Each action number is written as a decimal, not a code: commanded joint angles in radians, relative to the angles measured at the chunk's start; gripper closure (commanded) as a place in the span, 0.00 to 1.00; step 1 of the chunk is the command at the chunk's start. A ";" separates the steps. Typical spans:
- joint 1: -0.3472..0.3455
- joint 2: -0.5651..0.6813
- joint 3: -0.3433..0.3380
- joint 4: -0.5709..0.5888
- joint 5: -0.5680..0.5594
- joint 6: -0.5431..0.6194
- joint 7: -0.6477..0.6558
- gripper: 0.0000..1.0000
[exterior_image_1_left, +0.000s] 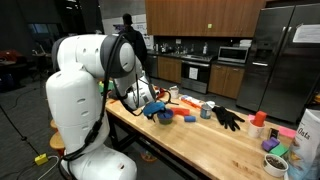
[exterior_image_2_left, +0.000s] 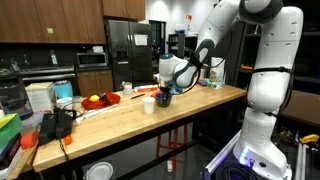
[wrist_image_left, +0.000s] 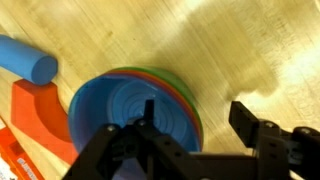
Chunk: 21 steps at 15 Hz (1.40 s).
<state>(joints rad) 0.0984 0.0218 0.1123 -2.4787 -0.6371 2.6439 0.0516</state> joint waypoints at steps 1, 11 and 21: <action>0.009 -0.087 -0.001 -0.023 -0.102 -0.101 0.092 0.00; 0.054 -0.343 0.120 -0.096 -0.182 -0.600 0.305 0.00; 0.165 -0.411 0.247 -0.110 0.009 -0.942 0.513 0.00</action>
<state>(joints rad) 0.2430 -0.3802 0.3463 -2.5611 -0.6720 1.6840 0.4845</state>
